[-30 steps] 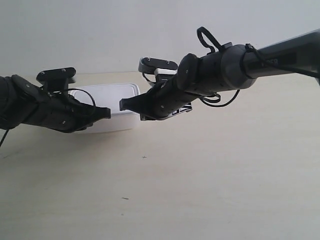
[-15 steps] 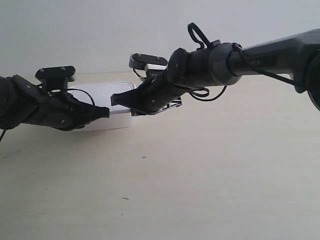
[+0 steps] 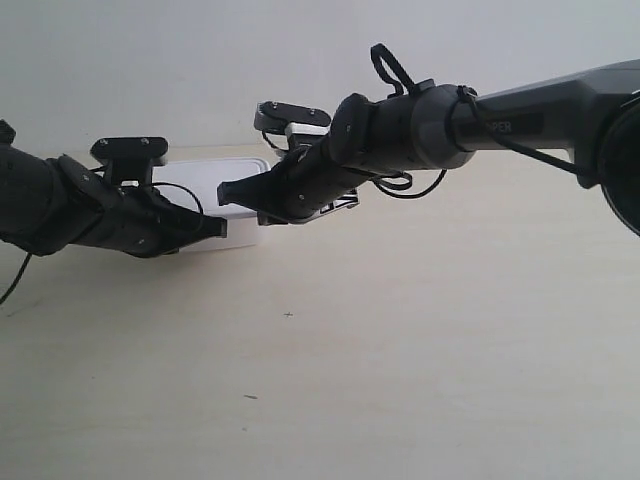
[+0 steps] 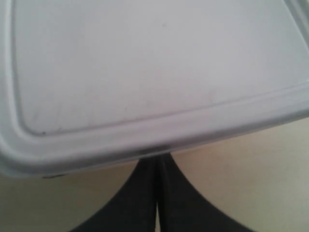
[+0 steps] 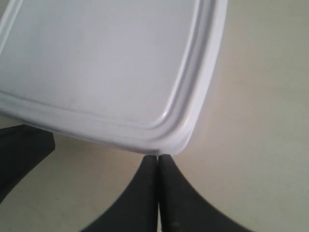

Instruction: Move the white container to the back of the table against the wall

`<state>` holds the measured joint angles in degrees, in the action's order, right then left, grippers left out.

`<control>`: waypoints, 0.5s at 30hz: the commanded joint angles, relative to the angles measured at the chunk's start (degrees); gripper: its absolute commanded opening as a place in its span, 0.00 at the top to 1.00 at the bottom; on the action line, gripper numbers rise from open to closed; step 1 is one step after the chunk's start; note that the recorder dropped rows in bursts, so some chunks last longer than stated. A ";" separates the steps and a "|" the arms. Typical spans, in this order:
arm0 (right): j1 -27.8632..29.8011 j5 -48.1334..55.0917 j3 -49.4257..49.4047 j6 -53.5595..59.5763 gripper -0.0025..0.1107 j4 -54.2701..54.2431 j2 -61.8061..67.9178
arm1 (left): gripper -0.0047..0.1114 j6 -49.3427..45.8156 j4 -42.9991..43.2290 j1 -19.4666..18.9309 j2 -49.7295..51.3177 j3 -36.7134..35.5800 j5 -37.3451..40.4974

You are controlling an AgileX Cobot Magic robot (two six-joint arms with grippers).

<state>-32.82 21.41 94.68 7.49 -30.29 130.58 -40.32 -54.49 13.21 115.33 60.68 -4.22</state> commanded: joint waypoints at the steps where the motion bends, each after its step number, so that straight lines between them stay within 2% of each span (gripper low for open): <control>1: -0.15 -2.51 0.54 0.44 0.98 0.49 0.26 | 0.96 -0.05 1.72 -0.08 1.39 2.96 -0.66; 10: -0.15 -5.35 0.66 0.44 0.98 0.85 0.72 | 0.96 -0.05 1.85 -0.08 3.39 5.62 -0.66; 15: -0.15 -3.71 4.87 0.31 0.98 0.85 3.83 | 0.96 -0.05 1.88 -0.17 3.37 5.97 -2.12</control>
<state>-32.82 17.47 97.50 7.49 -29.94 133.07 -40.43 -52.83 13.21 118.90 66.14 -4.72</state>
